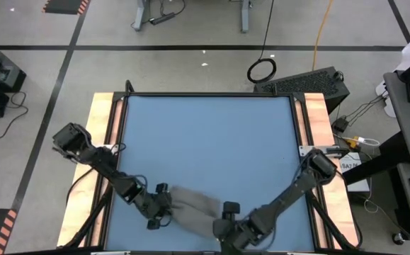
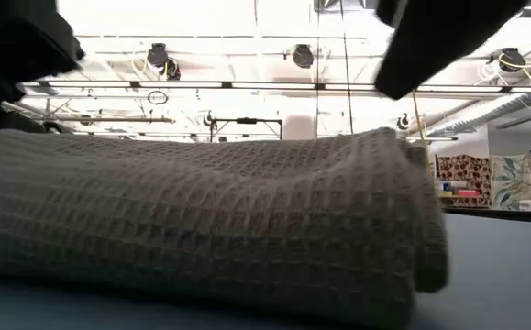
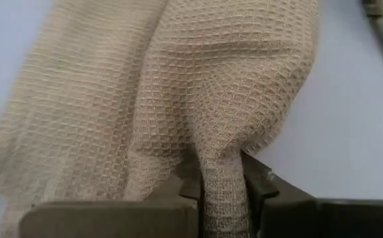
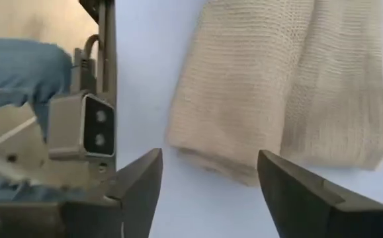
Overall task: Roll towel
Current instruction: Roll the gray towel
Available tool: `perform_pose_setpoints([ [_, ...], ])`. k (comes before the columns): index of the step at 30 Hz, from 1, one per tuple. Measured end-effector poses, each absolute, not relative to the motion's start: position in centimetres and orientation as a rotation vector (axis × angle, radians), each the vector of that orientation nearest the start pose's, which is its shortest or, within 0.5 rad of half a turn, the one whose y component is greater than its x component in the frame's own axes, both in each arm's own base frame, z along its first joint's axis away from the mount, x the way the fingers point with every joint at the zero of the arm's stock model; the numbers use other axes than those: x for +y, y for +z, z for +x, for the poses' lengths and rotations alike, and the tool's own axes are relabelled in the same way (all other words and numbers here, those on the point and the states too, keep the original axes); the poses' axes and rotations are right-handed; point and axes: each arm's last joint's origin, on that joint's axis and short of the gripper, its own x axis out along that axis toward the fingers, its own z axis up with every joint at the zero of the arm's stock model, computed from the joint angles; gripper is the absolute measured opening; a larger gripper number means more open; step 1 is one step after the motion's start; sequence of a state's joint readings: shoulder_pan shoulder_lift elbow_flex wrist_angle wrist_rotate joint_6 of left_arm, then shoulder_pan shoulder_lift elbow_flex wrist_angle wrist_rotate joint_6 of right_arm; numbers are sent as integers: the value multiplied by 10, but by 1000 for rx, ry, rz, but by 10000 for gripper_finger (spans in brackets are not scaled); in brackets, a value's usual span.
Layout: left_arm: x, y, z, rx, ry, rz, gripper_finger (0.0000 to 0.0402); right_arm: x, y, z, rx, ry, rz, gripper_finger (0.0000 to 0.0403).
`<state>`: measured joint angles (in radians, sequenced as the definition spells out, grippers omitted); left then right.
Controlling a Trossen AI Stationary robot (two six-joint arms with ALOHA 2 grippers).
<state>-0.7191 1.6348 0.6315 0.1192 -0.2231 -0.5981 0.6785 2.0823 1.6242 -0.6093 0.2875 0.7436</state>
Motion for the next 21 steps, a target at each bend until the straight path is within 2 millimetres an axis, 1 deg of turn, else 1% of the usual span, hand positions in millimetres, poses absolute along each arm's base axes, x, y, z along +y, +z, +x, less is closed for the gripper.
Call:
perform_pose_setpoints([
  [2,-173,120,221,926,-240,-219,42,281,194,343,960,-45,167,243],
  [4,-165,120,227,954,-246,-286,45,288,192,341,891,-91,170,248],
  [7,-154,120,236,976,-248,-354,49,295,186,338,804,-183,158,251],
  [10,-144,121,242,997,-245,-416,51,298,177,337,795,-209,131,252],
  [15,-131,120,248,1021,-238,-488,53,293,162,343,828,-231,96,252],
  [21,-121,120,253,1043,-248,-531,54,280,156,349,870,-273,47,252],
])
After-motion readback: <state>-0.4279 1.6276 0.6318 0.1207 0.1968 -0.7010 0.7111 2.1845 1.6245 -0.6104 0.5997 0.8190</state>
